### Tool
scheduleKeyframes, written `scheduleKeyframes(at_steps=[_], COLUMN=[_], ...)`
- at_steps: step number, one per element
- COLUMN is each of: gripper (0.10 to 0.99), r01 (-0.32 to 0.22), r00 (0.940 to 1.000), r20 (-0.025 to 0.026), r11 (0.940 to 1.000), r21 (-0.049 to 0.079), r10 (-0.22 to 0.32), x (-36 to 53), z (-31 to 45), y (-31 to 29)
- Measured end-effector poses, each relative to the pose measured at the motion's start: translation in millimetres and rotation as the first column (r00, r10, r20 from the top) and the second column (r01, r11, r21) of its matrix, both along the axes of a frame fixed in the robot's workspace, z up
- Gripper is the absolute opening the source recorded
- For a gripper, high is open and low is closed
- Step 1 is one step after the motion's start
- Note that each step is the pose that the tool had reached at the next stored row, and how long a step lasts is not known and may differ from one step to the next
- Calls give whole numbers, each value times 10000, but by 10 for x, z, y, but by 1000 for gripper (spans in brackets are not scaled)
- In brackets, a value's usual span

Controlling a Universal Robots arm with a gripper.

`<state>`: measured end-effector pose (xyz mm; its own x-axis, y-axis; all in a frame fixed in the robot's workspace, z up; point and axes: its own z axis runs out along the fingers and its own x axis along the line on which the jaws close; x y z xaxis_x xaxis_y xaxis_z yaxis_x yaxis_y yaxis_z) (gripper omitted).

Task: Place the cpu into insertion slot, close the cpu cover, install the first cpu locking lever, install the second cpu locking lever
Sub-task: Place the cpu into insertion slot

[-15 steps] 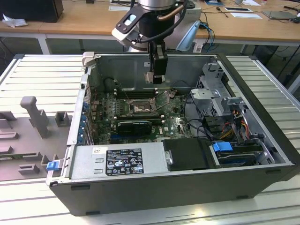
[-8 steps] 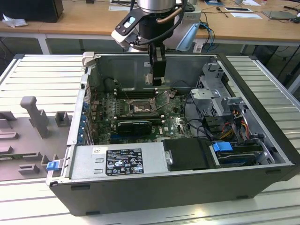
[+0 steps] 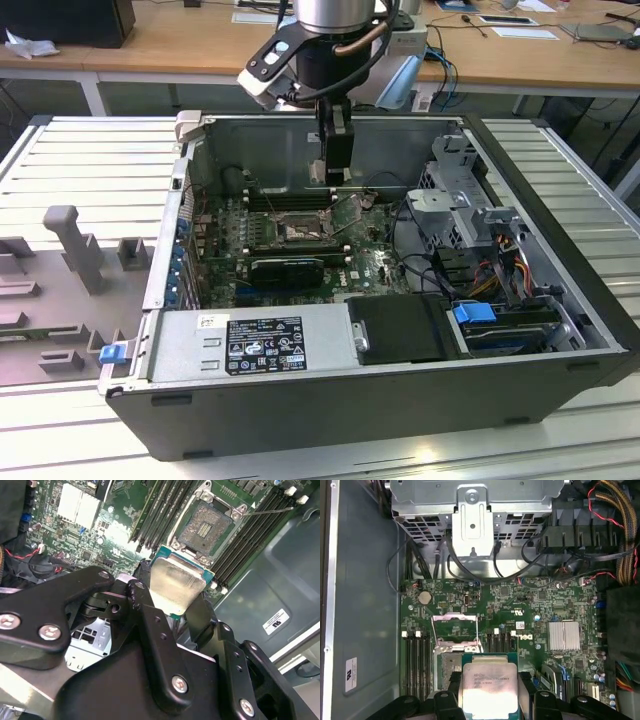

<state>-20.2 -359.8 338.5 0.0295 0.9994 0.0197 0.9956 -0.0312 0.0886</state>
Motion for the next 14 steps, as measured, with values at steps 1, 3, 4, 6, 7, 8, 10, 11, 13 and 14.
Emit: scheduleKeyframes(at_steps=[1, 3, 4, 6, 7, 8, 10, 11, 13, 14], gripper=[525, 525, 525, 525, 525, 525, 525, 525, 525, 525], r01=[0, 0, -1, -1, 0, 0, 0, 0, 0, 0], r00=[10000, 10000, 10000, 10000, 10000, 10000, 10000, 10000, 10000, 10000], r20=[0, 0, 0, 0, 0, 0, 0, 0, 0, 0], r11=[10000, 10000, 10000, 10000, 10000, 10000, 10000, 10000, 10000, 10000], r21=[1, 0, 0, 0, 0, 0, 0, 0, 0, 0], r10=[0, 0, 1, 1, 0, 0, 0, 0, 0, 0], x=[0, 0, 0, 0, 0, 0, 0, 0, 0, 0], z=[-17, -41, -60, -78, -92, -100, -125, -142, -163, -174], y=[0, 0, 0, 0, 0, 0, 0, 0, 0, 0])
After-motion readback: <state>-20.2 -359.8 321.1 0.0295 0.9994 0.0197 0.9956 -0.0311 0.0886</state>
